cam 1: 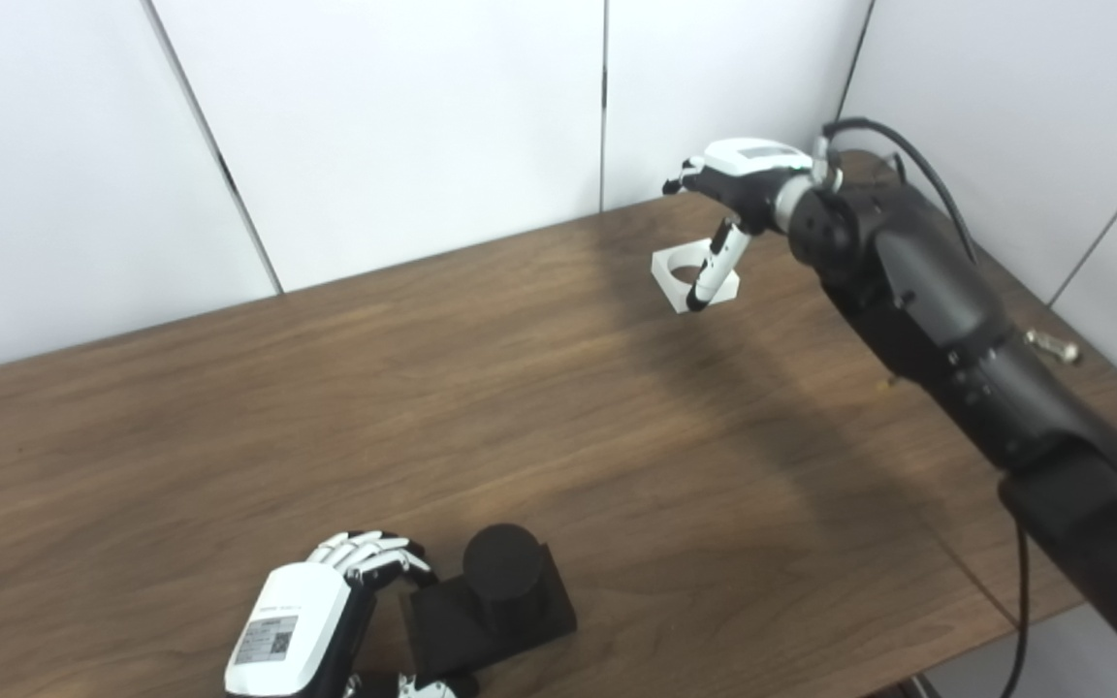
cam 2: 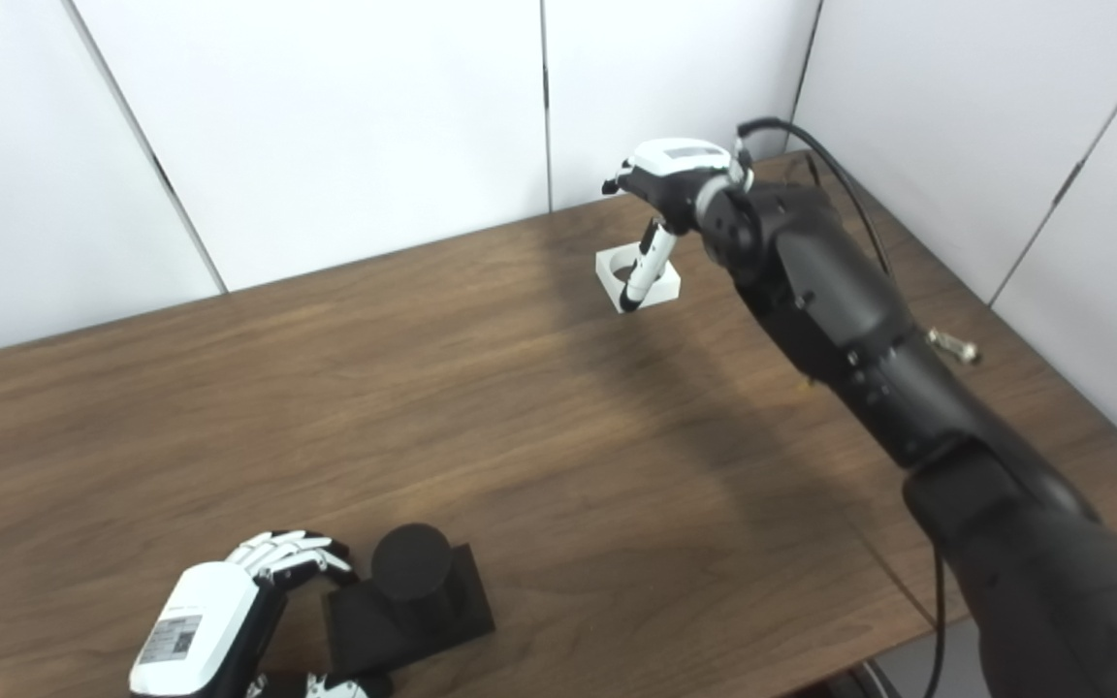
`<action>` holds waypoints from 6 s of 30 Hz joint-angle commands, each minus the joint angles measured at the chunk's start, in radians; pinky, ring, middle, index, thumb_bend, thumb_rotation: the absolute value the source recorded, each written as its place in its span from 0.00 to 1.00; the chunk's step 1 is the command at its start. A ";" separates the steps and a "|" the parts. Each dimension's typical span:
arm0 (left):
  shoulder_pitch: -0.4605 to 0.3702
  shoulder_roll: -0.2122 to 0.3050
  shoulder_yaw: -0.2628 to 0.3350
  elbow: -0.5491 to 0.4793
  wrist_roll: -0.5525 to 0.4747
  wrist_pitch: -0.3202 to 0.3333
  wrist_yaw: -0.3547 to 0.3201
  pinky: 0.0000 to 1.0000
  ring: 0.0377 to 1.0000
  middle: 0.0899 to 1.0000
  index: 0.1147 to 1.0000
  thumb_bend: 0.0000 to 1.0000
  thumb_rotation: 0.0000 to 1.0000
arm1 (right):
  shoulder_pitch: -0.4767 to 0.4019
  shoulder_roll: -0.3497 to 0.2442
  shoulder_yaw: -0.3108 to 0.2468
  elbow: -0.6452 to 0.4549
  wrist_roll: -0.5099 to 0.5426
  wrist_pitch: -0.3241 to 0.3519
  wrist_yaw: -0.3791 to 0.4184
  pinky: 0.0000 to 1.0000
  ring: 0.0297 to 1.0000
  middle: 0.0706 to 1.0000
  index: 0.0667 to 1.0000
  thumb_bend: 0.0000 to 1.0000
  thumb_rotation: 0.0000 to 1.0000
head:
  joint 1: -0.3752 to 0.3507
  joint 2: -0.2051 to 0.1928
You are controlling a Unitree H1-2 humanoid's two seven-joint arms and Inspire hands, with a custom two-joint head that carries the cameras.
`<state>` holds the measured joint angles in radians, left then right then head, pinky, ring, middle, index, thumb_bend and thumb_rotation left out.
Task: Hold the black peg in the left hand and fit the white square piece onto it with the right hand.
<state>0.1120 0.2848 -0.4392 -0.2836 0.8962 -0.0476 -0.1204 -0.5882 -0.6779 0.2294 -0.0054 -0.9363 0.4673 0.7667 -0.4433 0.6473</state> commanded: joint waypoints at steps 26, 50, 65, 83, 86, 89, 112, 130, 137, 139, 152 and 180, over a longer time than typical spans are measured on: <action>0.025 0.003 -0.025 0.037 0.087 0.025 -0.011 0.89 0.82 0.74 0.42 0.52 0.05 | -0.185 -0.001 0.134 0.237 -0.077 -0.010 0.012 1.00 1.00 1.00 0.86 1.00 0.26 | -0.001 -0.012; 0.022 -0.016 -0.027 0.012 0.098 0.045 -0.023 0.86 0.81 0.73 0.42 0.52 0.05 | -0.152 -0.007 0.154 0.280 -0.058 -0.057 -0.053 1.00 1.00 0.99 0.83 0.93 0.23 | 0.026 0.000; 0.023 -0.015 -0.028 -0.001 0.100 0.059 -0.037 0.86 0.80 0.73 0.42 0.52 0.05 | -0.120 -0.014 0.156 0.284 -0.033 -0.080 -0.115 1.00 1.00 0.96 0.74 0.89 0.20 | 0.025 0.008; 0.017 -0.020 -0.027 -0.009 0.103 0.063 -0.052 0.86 0.80 0.73 0.42 0.52 0.05 | -0.067 -0.026 0.139 0.281 -0.018 -0.109 -0.191 1.00 0.99 0.94 0.69 0.80 0.19 | 0.029 0.025; 0.015 -0.021 -0.029 -0.008 0.107 0.061 -0.052 0.86 0.80 0.72 0.42 0.52 0.05 | -0.053 -0.036 0.130 0.294 -0.001 -0.161 -0.260 0.98 0.95 0.92 0.65 0.78 0.19 | 0.030 0.024; 0.013 -0.021 -0.030 -0.010 0.107 0.061 -0.056 0.86 0.80 0.72 0.42 0.52 0.05 | -0.033 -0.038 0.105 0.313 0.032 -0.210 -0.340 0.88 0.90 0.86 0.49 0.58 0.15 | 0.031 0.026; 0.012 -0.025 -0.032 -0.007 0.111 0.060 -0.059 0.85 0.80 0.73 0.42 0.52 0.05 | 0.031 -0.033 0.061 0.294 0.081 -0.278 -0.461 0.84 0.86 0.78 0.45 0.52 0.13 | 0.048 0.033; 0.007 -0.058 -0.060 -0.008 0.142 0.096 -0.082 0.85 0.81 0.73 0.42 0.52 0.05 | 0.039 -0.097 0.054 -0.371 0.098 -0.236 0.019 0.93 0.83 0.76 0.45 0.52 0.13 | 0.237 0.093; 0.008 -0.094 -0.081 -0.003 0.174 0.126 -0.097 0.86 0.82 0.74 0.42 0.51 0.05 | 0.037 -0.087 0.035 -0.571 0.139 -0.213 0.189 0.93 0.82 0.75 0.45 0.52 0.13 | 0.367 0.110; 0.004 -0.099 -0.091 0.003 0.190 0.131 -0.099 0.86 0.82 0.75 0.42 0.51 0.05 | 0.031 -0.076 0.026 -0.621 0.147 -0.183 0.240 0.93 0.82 0.75 0.45 0.52 0.13 | 0.383 0.116; -0.027 -0.117 -0.121 0.039 0.281 0.149 -0.102 0.84 0.82 0.73 0.42 0.51 0.05 | -0.059 0.004 0.033 -0.829 0.204 -0.089 0.435 0.92 0.81 0.74 0.44 0.52 0.13 | 0.406 0.150; -0.044 -0.122 -0.138 0.001 0.309 0.175 -0.178 0.81 0.80 0.73 0.42 0.51 0.06 | -0.007 0.008 0.069 -0.856 0.293 -0.030 0.419 0.88 0.80 0.73 0.44 0.52 0.13 | 0.394 0.197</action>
<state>0.0544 0.1535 -0.5520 -0.3123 1.1509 0.1139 -0.2341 -0.5745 -0.6513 0.3110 -0.8636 -0.6452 0.3982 1.1549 -0.0491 0.8437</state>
